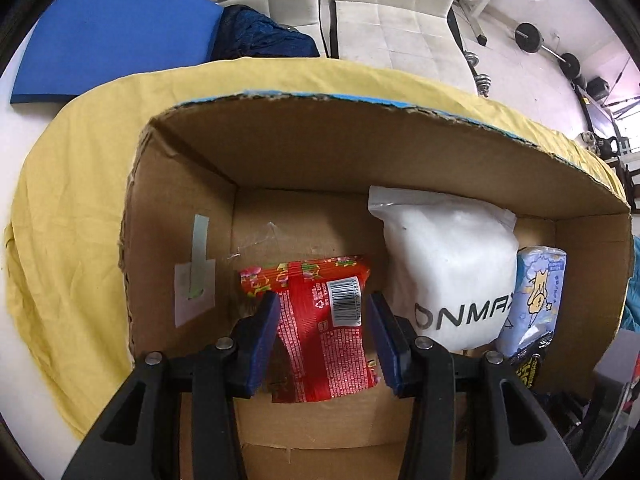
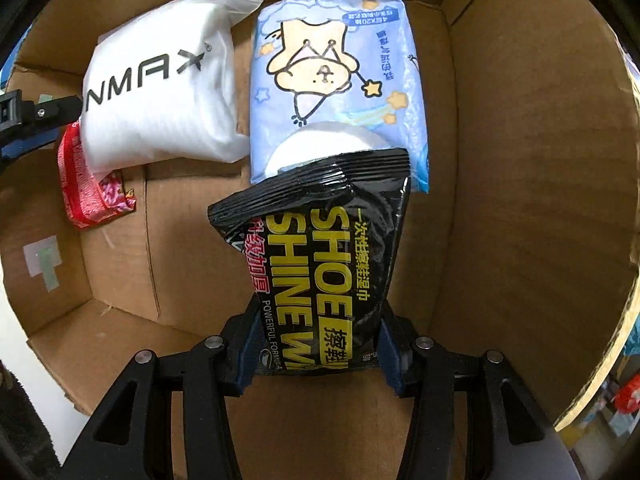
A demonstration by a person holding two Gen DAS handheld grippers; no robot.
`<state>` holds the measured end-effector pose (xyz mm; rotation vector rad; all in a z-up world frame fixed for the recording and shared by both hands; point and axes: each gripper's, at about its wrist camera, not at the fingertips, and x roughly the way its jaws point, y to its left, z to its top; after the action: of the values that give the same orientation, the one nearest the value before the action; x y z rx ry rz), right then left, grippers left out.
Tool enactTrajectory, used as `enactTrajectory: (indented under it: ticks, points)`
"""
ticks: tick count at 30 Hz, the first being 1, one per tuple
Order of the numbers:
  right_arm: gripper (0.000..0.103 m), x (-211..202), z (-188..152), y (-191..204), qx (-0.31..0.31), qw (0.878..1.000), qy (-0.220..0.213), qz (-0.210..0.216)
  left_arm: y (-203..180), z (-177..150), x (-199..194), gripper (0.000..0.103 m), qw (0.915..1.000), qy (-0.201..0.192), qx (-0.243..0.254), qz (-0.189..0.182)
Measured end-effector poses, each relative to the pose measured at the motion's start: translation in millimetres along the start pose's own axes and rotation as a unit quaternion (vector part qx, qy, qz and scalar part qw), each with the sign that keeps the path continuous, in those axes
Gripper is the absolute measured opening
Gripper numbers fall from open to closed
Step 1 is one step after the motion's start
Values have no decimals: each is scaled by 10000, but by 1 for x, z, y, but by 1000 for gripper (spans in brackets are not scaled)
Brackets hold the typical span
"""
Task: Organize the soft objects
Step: 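Carry both bags into the box and release them beside the packs, then withdraw both tools and move toward the two chip bags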
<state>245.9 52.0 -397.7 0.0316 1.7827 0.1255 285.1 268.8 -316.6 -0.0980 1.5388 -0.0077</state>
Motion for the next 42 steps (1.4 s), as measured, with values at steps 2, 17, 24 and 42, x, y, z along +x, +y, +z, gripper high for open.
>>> enactTrajectory:
  ticks: [2, 17, 24, 42]
  points:
    - [54, 3, 4, 6, -5, 10000, 29, -33, 3, -3, -3, 43, 10000, -19, -35, -24]
    - [64, -61, -14, 16, -117, 9979, -640, -42, -3, -64, -67, 45, 9976, -684, -59, 46]
    - [69, -98, -39, 10, -192, 9944, -1036, -46, -11, -96, -93, 75, 9950, -991, -102, 57]
    - [103, -168, -112, 6, -195, 9790, -2027, -51, -35, -154, -151, 102, 9866, -1617, 98, 172]
